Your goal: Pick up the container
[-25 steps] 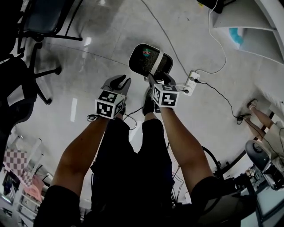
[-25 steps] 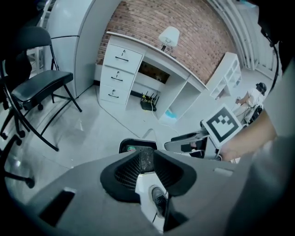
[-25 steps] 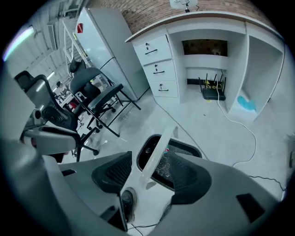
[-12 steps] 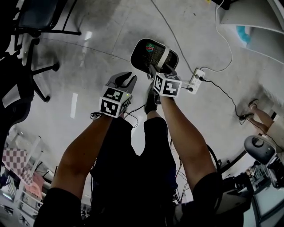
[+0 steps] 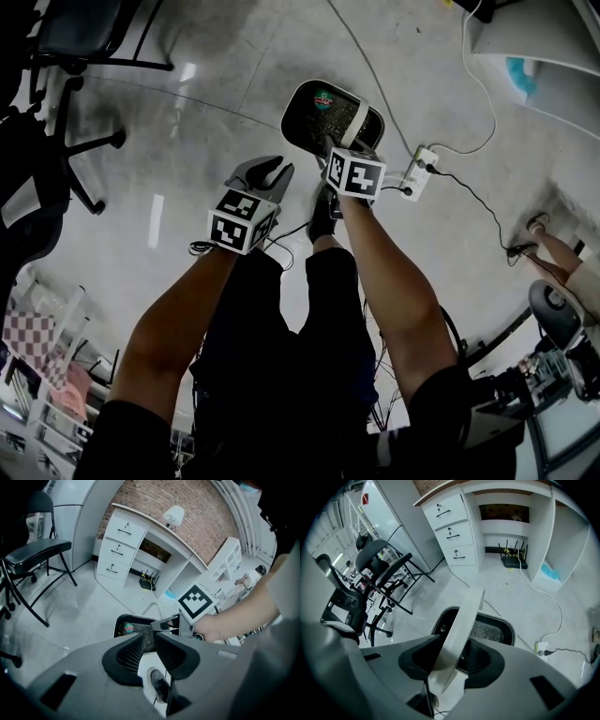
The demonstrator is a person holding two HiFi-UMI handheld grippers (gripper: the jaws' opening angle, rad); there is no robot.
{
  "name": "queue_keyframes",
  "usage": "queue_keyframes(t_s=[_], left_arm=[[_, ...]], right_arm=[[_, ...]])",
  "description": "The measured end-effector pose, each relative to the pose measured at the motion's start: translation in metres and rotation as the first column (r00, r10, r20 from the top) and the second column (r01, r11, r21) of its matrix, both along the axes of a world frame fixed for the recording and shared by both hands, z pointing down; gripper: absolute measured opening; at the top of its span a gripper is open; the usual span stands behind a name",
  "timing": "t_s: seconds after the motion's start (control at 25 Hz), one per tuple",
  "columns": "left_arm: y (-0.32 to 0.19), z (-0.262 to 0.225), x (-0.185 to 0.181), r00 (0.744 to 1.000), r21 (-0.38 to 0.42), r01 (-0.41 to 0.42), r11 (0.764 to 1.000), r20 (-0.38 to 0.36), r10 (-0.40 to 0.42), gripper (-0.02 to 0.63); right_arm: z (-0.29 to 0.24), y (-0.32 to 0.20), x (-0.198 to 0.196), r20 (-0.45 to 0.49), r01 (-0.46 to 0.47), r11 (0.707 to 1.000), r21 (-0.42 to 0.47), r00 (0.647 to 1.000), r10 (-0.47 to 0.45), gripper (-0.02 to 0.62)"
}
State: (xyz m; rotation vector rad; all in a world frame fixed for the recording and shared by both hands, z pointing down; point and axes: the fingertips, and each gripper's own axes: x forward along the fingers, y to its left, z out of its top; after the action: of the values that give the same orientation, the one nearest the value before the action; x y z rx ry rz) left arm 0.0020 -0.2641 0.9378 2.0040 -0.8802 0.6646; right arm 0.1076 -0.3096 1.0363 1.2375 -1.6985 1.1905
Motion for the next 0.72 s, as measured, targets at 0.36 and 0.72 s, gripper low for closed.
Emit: queue_keyframes(t_s=[0.36,0.72], left_arm=[[0.007,-0.019,-0.003,1.000,0.012,0.000,1.000,-0.027,0.000,0.084],[0.014,-0.052,-0.011,0.999,0.046,0.038,0.998,-0.035,-0.036,0.084]], right_arm=[[0.001,0.012,0.013,-0.036,-0.127,0.990,-0.060,0.992,0.125,0.076],[-0.031,0.035,0.007,-0.080,0.102,0.994,-0.033,0.991,-0.104,0.052]])
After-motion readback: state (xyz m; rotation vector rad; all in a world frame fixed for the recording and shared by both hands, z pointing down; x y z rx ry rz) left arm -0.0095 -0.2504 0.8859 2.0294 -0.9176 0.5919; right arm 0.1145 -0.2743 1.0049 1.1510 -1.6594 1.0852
